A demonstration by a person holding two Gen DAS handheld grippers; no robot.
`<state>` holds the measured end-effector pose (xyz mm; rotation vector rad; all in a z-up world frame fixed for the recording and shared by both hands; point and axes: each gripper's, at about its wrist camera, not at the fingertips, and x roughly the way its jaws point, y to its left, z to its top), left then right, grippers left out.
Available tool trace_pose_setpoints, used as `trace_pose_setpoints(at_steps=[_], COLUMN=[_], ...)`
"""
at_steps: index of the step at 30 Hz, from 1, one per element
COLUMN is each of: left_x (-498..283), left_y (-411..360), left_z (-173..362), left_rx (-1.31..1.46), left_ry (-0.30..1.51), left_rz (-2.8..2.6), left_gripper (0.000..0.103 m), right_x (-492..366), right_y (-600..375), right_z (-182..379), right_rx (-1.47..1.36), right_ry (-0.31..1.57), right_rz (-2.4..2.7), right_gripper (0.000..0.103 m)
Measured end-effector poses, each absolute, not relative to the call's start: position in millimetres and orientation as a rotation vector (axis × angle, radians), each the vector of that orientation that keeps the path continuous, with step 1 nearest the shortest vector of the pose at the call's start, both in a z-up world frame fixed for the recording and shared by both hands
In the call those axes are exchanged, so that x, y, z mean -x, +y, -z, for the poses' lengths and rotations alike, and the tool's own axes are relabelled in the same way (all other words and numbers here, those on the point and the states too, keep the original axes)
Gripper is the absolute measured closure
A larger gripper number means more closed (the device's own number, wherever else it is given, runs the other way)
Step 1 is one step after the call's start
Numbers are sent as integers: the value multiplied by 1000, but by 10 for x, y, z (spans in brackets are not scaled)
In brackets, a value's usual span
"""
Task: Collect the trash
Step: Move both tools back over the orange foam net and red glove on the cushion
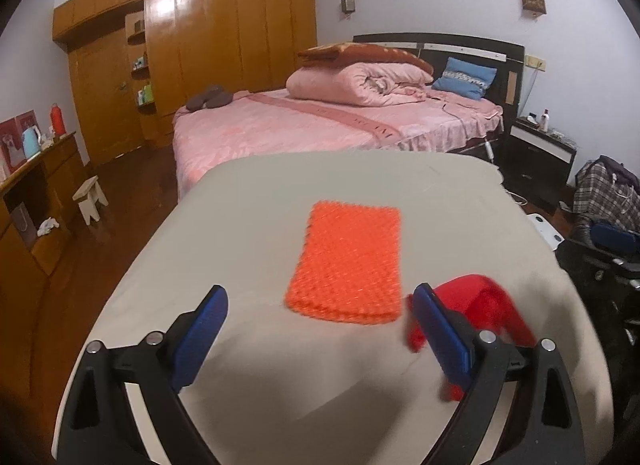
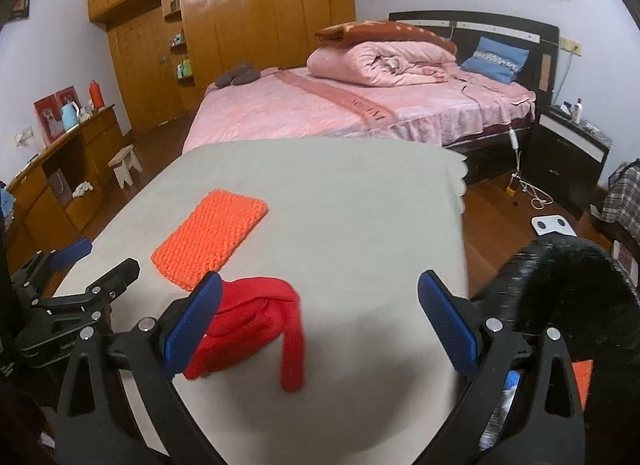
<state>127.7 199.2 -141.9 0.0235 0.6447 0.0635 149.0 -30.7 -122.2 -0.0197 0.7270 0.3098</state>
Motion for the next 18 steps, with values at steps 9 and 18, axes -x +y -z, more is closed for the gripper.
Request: trace_pose_setpoints(at_steps=[9,18], left_x=[-1351,-1446], left_y=[2263,2381], left_z=[1586,1659], left_rx=[6,37], left_ry=[674,682], left_rz=[-94,-111], left_gripper=[11,11], right_x=[-1729,-1809], right_y=[-31,175], right_z=[1582,1862], right_rx=[34,56], right_ry=[805,881], right_rz=[-298,-306], right_gripper=[8,8])
